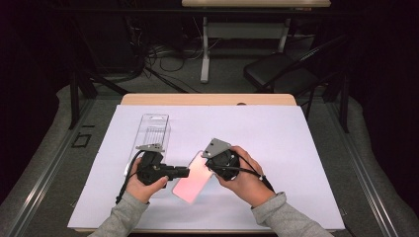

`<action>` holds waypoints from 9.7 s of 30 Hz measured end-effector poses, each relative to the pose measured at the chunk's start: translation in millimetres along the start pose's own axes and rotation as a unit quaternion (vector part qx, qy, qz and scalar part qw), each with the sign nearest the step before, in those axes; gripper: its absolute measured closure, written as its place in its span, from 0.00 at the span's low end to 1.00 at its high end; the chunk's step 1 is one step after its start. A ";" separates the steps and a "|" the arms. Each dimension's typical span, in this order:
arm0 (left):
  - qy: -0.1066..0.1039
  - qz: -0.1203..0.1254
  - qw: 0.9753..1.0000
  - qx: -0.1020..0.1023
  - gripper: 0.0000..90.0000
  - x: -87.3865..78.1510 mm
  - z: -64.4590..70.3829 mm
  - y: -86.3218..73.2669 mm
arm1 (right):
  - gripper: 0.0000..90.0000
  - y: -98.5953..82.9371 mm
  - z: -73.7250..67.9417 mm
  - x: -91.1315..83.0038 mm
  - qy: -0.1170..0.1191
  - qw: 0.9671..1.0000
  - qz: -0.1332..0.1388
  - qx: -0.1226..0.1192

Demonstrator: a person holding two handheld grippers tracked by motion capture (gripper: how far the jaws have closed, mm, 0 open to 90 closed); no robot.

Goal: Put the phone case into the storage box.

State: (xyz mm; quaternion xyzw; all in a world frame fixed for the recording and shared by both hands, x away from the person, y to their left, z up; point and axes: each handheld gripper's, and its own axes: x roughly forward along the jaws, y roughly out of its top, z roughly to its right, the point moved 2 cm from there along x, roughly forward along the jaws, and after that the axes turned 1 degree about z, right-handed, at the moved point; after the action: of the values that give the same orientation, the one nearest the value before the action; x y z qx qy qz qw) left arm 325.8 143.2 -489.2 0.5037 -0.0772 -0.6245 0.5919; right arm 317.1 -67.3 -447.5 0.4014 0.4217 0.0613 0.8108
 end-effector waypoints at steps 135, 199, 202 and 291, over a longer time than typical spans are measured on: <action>0.049 0.134 0.989 0.034 0.91 -34.3 -4.4 4.0 | 0.38 -37.7 12.6 14.6 0.174 0.935 0.144 0.272; 0.046 0.149 0.987 0.042 0.91 -25.0 1.1 -0.7 | 0.62 -46.6 9.5 22.1 0.256 0.882 0.110 0.380; 0.045 0.149 0.987 0.043 0.91 -24.8 1.6 -0.8 | 0.64 -46.2 8.8 22.4 0.261 0.880 0.110 0.382; 0.036 0.199 0.979 0.015 0.91 -19.3 5.3 -7.9 | 0.91 -57.1 4.3 31.9 0.290 0.824 0.166 0.458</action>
State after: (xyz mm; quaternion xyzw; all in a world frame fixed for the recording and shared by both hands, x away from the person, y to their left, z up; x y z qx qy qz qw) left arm 312.7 158.6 -481.7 0.5093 -0.1645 -0.4743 0.6990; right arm 326.9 -94.2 -506.4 0.7538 0.5442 0.1084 0.3519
